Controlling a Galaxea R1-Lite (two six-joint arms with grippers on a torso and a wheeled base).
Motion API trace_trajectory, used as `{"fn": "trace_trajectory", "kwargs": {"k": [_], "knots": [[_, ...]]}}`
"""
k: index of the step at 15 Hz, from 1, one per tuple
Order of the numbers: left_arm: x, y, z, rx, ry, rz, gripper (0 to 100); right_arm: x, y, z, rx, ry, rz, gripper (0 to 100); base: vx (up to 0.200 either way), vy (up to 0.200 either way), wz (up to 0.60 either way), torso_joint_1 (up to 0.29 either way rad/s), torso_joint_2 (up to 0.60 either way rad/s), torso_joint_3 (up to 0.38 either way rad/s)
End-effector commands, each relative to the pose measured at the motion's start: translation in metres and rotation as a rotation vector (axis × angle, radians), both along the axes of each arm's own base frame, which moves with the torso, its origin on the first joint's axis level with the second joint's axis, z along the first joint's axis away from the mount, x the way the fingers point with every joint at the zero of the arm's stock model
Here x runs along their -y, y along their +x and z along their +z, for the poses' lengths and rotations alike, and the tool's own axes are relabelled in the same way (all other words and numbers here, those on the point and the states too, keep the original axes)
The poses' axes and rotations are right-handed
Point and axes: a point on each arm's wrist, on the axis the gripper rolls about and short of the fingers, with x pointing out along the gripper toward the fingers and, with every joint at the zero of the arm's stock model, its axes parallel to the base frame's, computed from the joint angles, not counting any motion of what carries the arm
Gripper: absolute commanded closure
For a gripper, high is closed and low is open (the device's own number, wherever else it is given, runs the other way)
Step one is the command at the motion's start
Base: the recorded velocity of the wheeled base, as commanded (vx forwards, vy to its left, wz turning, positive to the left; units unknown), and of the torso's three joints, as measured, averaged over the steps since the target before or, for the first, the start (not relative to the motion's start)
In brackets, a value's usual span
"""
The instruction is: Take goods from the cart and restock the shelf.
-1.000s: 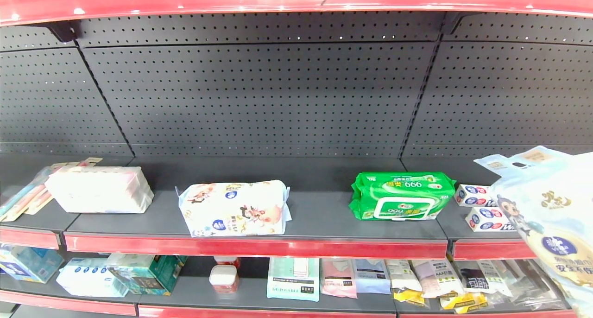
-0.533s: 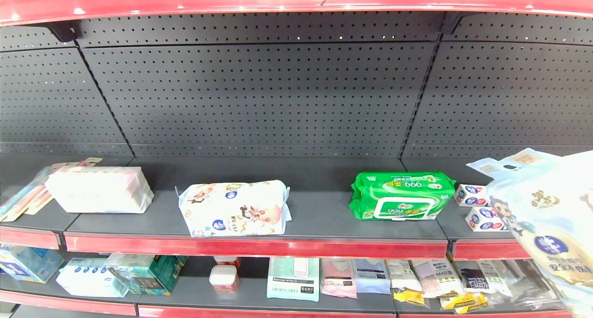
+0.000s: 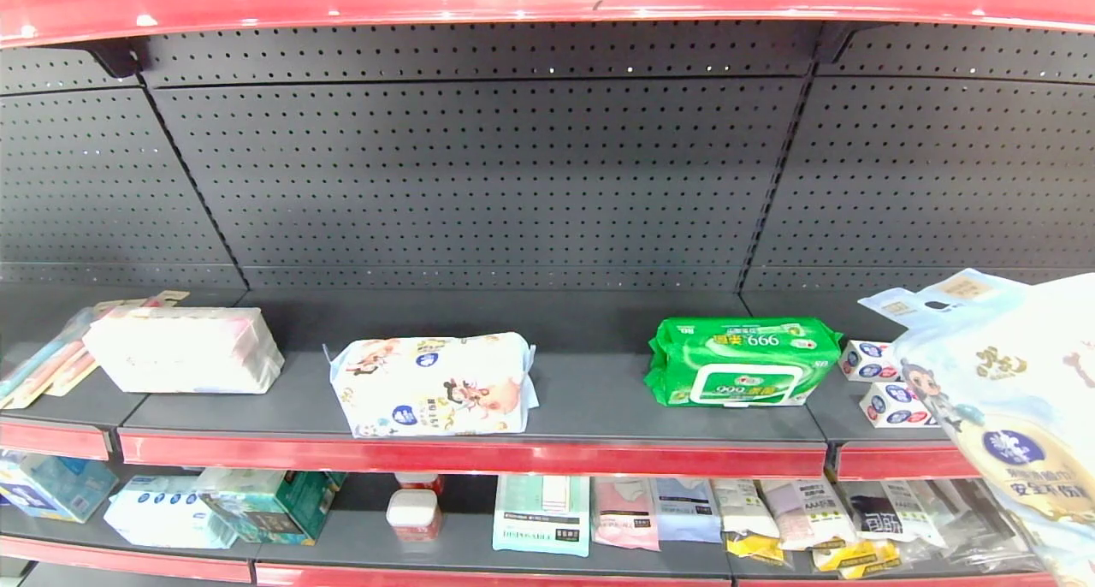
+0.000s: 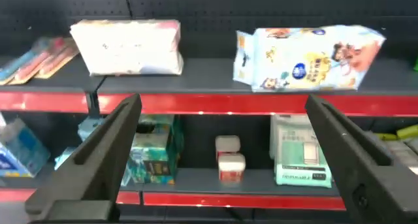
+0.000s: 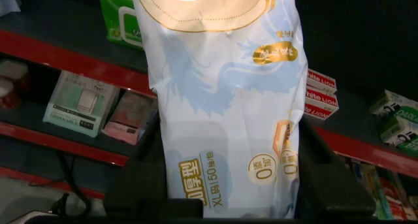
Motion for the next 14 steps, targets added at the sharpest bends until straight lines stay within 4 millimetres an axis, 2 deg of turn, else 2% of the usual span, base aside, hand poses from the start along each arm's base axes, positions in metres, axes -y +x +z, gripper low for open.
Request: {"fn": "trace_trajectory", "kwargs": {"k": [1, 6, 14], "knots": [[-0.0001, 0.0018, -0.0055, -0.023, -0.003, 0.005, 0, 0.0, 0.0003, -0.0003, -0.003, -0.006, 0.001, 100, 0.0, 0.0, 0.0, 0.0, 0.0, 0.0], [-0.0001, 0.0018, -0.0055, -0.023, -0.003, 0.005, 0, -0.0001, 0.0011, 0.0069, 0.013, -0.015, 0.005, 100, 0.0, 0.0, 0.0, 0.0, 0.0, 0.0], [-0.0001, 0.0018, -0.0055, -0.023, -0.003, 0.005, 0, -0.0001, 0.004, 0.0068, -0.005, -0.014, 0.009, 100, 0.0, 0.0, 0.6, 0.006, 0.0, 0.002]]}}
